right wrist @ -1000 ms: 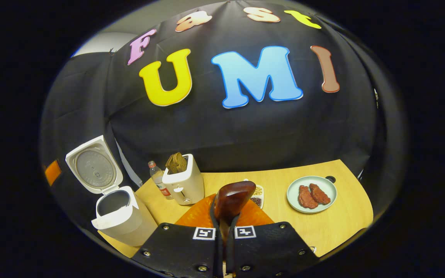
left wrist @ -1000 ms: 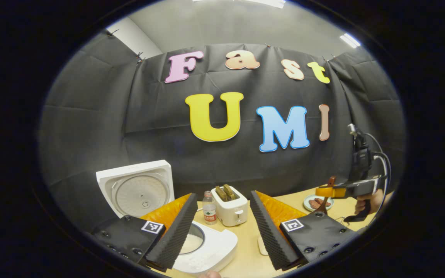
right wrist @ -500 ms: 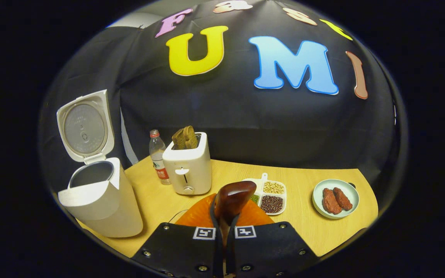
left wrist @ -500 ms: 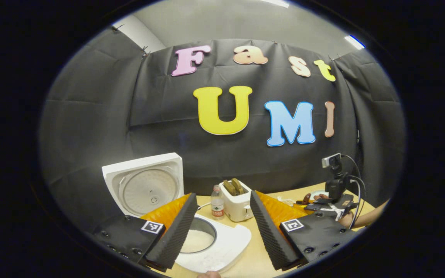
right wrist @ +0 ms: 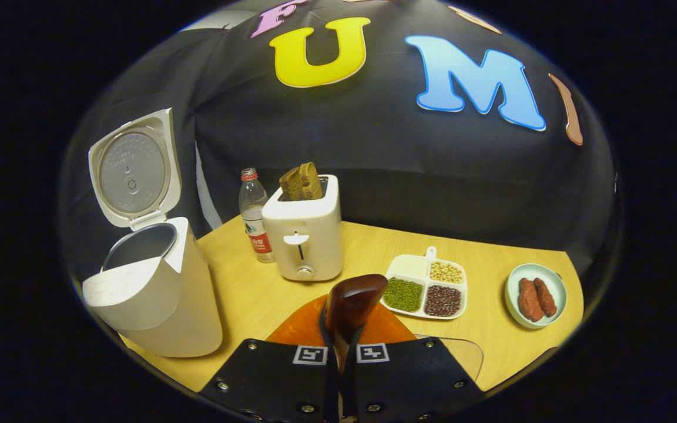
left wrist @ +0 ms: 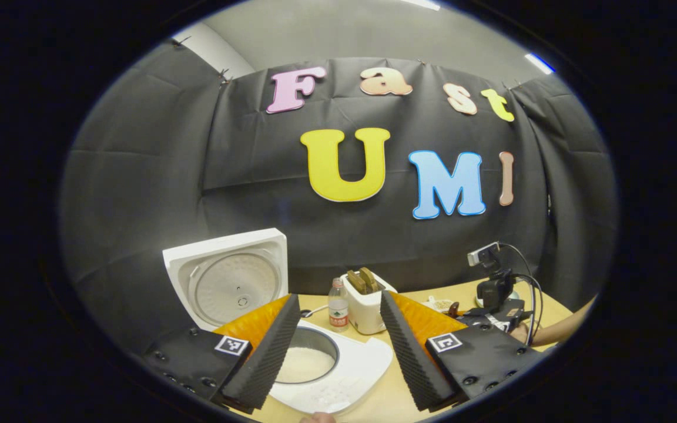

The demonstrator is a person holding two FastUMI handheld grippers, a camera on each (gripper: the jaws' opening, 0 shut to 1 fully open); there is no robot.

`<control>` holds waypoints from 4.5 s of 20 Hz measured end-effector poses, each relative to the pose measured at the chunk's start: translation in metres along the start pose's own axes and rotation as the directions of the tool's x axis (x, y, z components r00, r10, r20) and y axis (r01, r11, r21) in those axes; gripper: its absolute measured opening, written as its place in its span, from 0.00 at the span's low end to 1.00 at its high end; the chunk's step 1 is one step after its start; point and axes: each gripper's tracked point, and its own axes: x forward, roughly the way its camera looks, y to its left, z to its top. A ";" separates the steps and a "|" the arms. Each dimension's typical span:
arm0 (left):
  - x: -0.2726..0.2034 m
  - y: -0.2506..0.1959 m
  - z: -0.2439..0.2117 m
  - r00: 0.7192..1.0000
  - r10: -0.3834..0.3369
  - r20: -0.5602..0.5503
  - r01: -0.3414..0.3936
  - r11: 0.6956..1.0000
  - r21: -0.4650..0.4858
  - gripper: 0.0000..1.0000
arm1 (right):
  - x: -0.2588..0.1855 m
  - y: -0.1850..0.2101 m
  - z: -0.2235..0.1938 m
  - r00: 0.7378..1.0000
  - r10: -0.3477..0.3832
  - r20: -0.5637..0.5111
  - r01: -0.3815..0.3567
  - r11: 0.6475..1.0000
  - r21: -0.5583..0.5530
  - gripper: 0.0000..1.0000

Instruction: Close the left gripper, press the button to open the rice cooker; take a wooden spoon from the chopstick holder with the right hand, scoop a spoonful of rice and pour it into the rice cooker, then put the wooden spoon back into the chopstick holder.

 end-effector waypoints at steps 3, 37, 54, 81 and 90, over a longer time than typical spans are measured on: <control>0.002 0.002 0.000 1.000 0.005 0.003 -0.005 1.000 -0.002 0.95 | 0.001 0.027 -0.007 0.990 0.132 -0.053 -0.128 0.990 0.063 0.04; -0.013 0.027 0.006 0.999 0.003 0.049 -0.002 0.999 -0.034 0.96 | -0.129 0.002 0.147 0.915 0.208 0.346 -0.404 0.483 0.777 0.04; -0.030 0.092 -0.022 0.998 0.057 0.041 -0.055 0.998 -0.038 0.95 | -0.066 0.132 0.204 0.883 0.371 0.286 -0.465 0.622 0.630 0.03; -0.076 0.152 -0.070 0.972 0.233 -0.013 -0.233 0.968 -0.093 0.95 | -0.035 0.355 0.197 0.797 0.594 0.110 -0.462 0.716 -0.524 0.04; -0.071 0.130 -0.055 0.982 0.189 0.021 -0.187 0.980 -0.068 0.95 | -0.037 0.295 0.235 0.806 0.555 0.207 -0.554 0.830 -0.065 0.04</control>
